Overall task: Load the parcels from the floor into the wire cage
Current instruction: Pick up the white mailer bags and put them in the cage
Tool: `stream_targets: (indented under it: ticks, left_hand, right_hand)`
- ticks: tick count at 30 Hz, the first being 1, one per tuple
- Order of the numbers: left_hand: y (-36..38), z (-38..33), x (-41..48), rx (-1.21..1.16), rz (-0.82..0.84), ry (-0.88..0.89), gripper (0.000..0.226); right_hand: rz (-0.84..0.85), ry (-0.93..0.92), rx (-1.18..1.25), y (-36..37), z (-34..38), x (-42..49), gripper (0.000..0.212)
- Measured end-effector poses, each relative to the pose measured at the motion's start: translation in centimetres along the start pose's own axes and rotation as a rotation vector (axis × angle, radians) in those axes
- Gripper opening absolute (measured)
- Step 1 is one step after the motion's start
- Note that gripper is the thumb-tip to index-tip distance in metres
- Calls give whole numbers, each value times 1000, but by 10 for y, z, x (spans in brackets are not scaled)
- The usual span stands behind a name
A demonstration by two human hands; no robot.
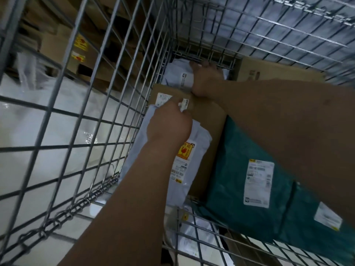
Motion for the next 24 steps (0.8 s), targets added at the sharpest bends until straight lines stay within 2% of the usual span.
stream_targets:
  ticks: [6,12,18,22,24]
  left_hand:
    - [-28,-25,-39,37,10,69,32]
    - [-68,-43,-105,-6,8,145,41]
    - [-94,-41,-191,-6,23,183,45]
    - [-96,-26,-265,-169,-4,155,27]
    - [-95,-22,-306,-220,-65,199,20]
  right_hand:
    - [-52,-92,23,-37,1,-74,83]
    - [-98,-85,19,-78,10,-183,76]
    - [-104,-141,128,-107,41,-307,70]
    - [-107,-231,265,-118,55,-401,61]
    - [-94,-279,324,-115,57,-449,54]
Point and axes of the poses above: each hand's wrist, its own x-axis towards the middle knuckle, its own y-axis out of the palm, z = x × y, the point moved 6 cm from there along x, towards the middle knuckle, and after that the axes turned 3 degrees about y, right-handed, at the moved point
